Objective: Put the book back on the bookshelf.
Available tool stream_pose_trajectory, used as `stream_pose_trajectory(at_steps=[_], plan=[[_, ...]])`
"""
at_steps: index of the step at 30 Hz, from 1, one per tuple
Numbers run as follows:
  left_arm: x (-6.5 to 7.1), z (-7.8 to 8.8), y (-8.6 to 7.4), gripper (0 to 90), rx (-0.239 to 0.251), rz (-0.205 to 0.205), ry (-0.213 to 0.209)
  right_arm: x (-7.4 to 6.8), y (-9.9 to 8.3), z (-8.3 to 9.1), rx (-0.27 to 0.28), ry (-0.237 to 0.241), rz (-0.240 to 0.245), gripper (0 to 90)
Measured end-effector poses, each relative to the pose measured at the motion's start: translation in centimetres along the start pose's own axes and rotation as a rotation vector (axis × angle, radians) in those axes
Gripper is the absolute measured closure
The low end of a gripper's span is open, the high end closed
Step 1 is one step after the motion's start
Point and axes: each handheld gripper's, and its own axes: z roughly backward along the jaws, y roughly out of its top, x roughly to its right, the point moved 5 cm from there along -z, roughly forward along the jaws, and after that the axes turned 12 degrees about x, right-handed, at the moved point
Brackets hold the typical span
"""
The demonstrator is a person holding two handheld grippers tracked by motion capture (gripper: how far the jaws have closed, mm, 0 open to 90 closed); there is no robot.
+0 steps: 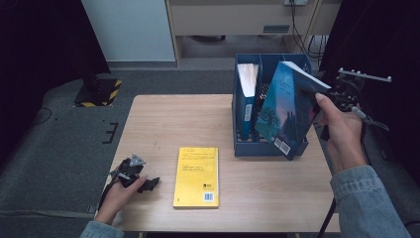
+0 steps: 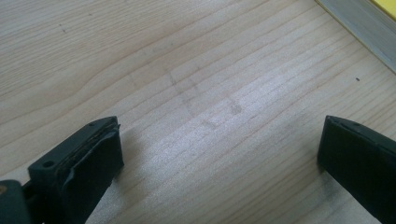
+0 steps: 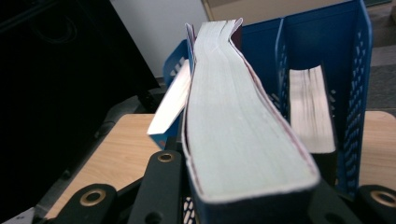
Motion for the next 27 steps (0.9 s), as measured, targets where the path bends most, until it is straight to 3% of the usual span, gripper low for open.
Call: stream_pose_trajectory(at_steps=[11,27], plan=[[0.2,-0.1,0.0,0.0,0.009,-0.010,-0.007,1.1,-0.2,-2.6,-0.023,-0.082,0.039,73.2],[0.2,-0.1,0.1,0.0,0.006,-0.012,-0.012,1.6,-0.2,-4.8,-0.024,-0.135,0.042,73.2]])
